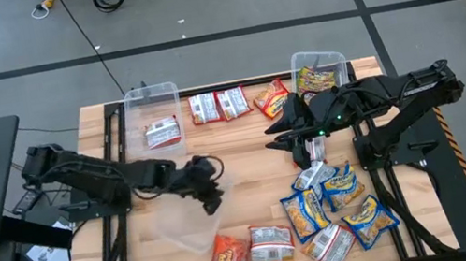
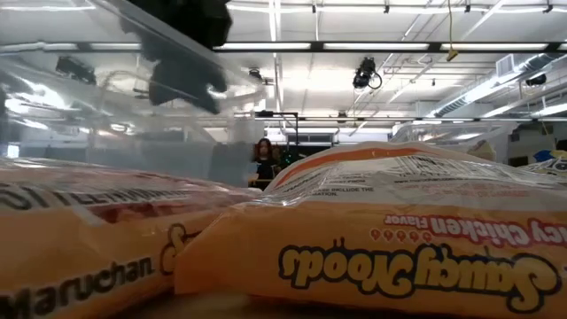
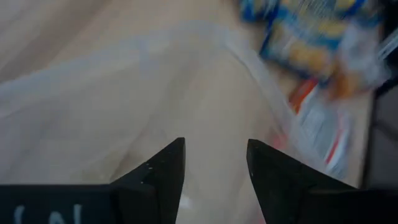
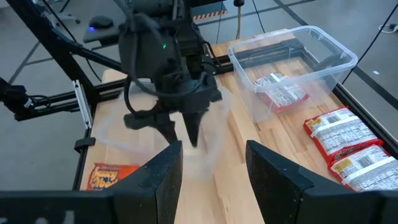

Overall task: Sort Maruchan noodles
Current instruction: Adjust the bottom transparent bin on the table, then adjust the orange noodle pack in the top left transparent bin

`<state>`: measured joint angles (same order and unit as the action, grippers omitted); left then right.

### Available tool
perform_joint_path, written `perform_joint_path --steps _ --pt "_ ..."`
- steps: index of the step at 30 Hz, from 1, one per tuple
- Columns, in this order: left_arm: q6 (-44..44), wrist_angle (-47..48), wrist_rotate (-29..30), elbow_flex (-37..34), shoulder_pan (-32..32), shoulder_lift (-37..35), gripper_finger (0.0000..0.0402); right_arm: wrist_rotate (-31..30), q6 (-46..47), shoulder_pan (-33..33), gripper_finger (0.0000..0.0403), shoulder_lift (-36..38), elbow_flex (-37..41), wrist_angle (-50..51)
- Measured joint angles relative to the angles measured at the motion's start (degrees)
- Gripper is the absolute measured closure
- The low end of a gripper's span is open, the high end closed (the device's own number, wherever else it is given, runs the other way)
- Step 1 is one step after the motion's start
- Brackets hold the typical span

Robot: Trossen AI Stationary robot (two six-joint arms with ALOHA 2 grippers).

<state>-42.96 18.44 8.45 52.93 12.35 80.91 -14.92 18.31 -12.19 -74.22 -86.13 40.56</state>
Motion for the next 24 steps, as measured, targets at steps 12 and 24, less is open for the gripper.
perform_joint_path --steps 12,24 --pt "15.7 28.9 5.6 16.6 -15.1 -4.6 0.0226 -0.3 0.0 0.4 0.0222 0.0 0.0 -0.9" --pt "40.5 43.0 3.7 18.1 -46.0 -5.7 0.0225 -0.9 1.2 1.1 0.0222 0.0 0.0 -2.0"
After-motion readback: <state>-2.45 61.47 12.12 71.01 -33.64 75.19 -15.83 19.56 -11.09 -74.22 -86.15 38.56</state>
